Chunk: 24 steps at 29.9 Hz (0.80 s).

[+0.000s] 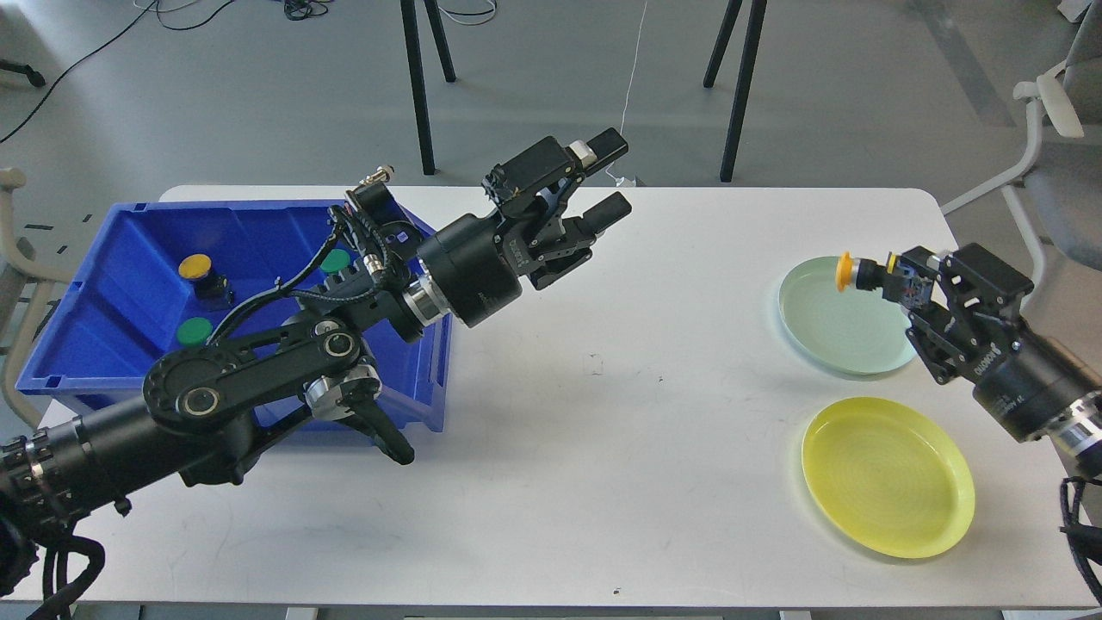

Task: Pass button and place on color plate
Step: 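Lower the yellow button onto the yellow plate and release it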

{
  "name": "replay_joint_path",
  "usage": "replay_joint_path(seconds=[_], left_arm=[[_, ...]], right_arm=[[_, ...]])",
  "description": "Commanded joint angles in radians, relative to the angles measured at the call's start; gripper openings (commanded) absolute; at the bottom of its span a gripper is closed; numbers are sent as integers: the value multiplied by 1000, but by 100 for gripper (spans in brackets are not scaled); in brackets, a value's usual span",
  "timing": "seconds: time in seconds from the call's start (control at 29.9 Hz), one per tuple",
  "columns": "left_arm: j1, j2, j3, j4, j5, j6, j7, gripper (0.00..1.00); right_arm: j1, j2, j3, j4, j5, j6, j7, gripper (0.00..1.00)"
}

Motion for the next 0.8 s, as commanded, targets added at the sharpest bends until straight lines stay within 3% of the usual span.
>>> replay_joint_path(seconds=[0.0,0.23,0.4,0.57,0.77], left_arm=[[-1,0,0,1,-1,-1,0,91],[-1,0,0,1,-1,-1,0,93],[-1,0,0,3,-1,-1,0,94],[-1,0,0,5,-1,-2,0,94],[-1,2,2,8,0,-21,0,94]], right_arm=[[-58,-67,-1,2,-96,-30,0,1],[-82,-174,-102,-1,-168,-30,0,2],[-59,-173,-188,-22,-184,-30,0,7],[-48,-161,-209,-32,-188,-30,0,37],[-48,-156,-211,-32,-184,-33,0,60]])
